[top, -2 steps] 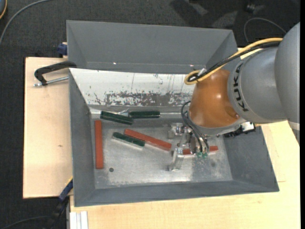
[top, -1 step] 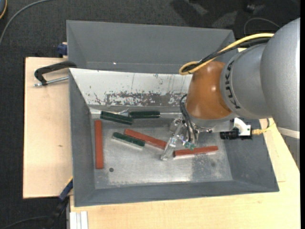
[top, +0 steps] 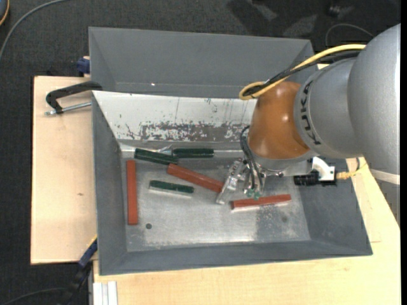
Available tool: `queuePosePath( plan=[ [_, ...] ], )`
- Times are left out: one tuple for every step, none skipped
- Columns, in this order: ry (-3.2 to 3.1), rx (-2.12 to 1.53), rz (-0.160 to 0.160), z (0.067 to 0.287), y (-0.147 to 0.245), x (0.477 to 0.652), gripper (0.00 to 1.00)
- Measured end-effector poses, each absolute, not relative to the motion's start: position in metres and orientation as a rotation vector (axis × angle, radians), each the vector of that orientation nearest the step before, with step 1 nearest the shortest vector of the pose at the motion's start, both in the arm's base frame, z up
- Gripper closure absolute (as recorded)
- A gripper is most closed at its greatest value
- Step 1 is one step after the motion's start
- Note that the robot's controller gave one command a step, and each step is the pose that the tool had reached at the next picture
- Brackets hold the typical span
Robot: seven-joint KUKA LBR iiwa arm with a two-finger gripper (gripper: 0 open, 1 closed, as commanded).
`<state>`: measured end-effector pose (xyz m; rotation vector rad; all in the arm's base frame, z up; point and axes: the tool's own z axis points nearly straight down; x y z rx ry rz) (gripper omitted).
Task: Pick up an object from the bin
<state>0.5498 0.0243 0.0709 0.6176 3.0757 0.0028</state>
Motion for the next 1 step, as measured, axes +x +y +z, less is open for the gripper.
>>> queuePosePath(
  plan=[
    [3.127,0.141,0.004,0.1848,0.0454,0.5468,1.00]
  ],
)
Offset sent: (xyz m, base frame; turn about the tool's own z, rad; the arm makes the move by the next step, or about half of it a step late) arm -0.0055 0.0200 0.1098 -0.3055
